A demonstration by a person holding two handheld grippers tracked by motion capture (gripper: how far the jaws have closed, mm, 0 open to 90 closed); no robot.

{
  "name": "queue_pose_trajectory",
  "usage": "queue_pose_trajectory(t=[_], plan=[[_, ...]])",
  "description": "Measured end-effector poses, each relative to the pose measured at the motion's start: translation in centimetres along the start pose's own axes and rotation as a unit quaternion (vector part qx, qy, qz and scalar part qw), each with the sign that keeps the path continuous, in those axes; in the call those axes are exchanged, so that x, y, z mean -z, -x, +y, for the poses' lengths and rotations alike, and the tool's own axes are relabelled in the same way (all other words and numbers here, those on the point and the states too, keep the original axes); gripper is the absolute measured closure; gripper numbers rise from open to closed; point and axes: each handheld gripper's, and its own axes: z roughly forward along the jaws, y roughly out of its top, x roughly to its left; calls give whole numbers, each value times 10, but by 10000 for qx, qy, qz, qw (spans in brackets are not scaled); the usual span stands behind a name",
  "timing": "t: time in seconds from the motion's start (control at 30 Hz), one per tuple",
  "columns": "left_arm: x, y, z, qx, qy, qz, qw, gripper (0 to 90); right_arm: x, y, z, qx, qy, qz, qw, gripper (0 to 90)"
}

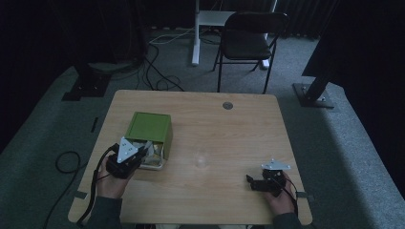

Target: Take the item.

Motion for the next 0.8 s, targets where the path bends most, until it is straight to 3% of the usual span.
queue_pose_trajectory(t=[0.8], plan=[[6, 8, 26, -134, 362, -51, 9992, 861, 0, 0, 0, -3, -2, 0, 10000, 113]])
